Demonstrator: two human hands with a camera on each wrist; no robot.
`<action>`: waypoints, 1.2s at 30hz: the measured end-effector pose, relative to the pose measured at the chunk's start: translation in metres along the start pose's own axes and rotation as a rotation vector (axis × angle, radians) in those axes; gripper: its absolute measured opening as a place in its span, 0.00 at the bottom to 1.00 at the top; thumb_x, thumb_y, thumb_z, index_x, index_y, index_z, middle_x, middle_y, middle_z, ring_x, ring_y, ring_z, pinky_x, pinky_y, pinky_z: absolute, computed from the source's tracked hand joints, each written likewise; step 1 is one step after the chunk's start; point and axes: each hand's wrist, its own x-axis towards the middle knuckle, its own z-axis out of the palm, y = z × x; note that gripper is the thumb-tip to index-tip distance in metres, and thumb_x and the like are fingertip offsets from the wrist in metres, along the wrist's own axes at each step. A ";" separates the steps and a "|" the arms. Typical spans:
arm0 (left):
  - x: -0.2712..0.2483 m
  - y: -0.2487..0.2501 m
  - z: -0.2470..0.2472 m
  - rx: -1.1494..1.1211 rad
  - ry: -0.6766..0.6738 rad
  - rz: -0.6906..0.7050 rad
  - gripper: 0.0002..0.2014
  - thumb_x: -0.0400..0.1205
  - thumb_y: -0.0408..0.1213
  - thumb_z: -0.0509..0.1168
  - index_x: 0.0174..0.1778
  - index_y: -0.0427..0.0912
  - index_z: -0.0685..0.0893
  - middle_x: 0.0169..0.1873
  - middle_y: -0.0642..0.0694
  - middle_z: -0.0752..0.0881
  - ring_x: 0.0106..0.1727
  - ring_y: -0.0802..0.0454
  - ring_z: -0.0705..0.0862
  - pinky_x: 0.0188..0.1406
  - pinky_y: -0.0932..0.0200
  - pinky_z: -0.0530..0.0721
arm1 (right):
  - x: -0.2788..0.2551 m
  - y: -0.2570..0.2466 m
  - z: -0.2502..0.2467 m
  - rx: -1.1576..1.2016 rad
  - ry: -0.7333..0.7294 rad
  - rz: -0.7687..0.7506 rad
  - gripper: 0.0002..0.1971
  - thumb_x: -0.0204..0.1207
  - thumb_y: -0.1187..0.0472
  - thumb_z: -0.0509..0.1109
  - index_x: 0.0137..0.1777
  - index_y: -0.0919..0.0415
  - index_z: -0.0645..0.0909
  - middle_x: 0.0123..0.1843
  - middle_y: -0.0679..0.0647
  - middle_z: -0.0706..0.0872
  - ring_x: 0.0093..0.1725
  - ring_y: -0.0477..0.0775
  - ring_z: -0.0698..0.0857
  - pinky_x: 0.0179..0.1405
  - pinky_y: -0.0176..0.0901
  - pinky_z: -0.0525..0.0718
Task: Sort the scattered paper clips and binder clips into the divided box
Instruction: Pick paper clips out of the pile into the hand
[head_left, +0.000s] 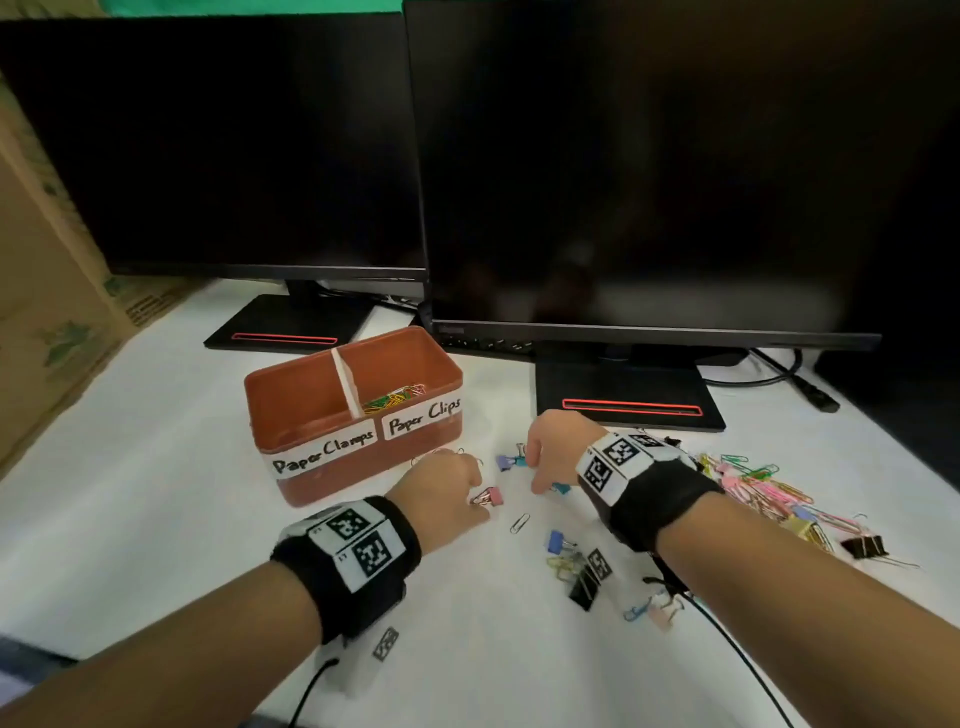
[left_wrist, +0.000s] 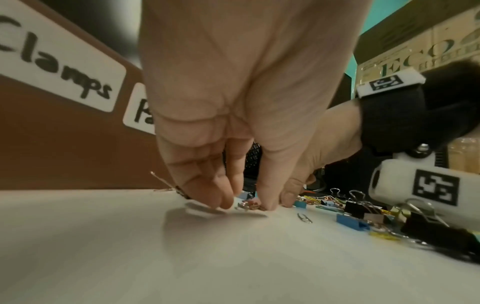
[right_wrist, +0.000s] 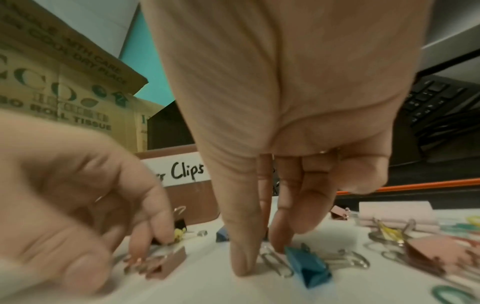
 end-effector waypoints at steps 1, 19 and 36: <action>0.003 0.002 0.001 0.007 0.004 -0.007 0.17 0.77 0.43 0.68 0.60 0.42 0.80 0.55 0.45 0.83 0.57 0.49 0.80 0.55 0.59 0.77 | 0.002 -0.001 0.002 0.006 0.003 0.000 0.20 0.67 0.57 0.78 0.58 0.63 0.84 0.58 0.57 0.86 0.55 0.56 0.86 0.59 0.48 0.86; -0.010 -0.019 -0.020 -0.237 -0.066 -0.130 0.02 0.75 0.34 0.69 0.41 0.42 0.85 0.27 0.51 0.84 0.22 0.62 0.76 0.23 0.68 0.72 | -0.026 -0.008 -0.005 0.099 -0.121 -0.389 0.05 0.73 0.65 0.70 0.46 0.63 0.87 0.40 0.55 0.88 0.38 0.48 0.83 0.37 0.31 0.79; -0.018 -0.033 -0.038 -0.544 0.062 -0.149 0.01 0.78 0.30 0.68 0.44 0.38 0.84 0.34 0.46 0.88 0.35 0.58 0.89 0.32 0.65 0.85 | -0.023 -0.008 0.009 0.039 -0.149 -0.432 0.09 0.72 0.63 0.74 0.51 0.63 0.88 0.52 0.57 0.90 0.44 0.46 0.80 0.43 0.31 0.78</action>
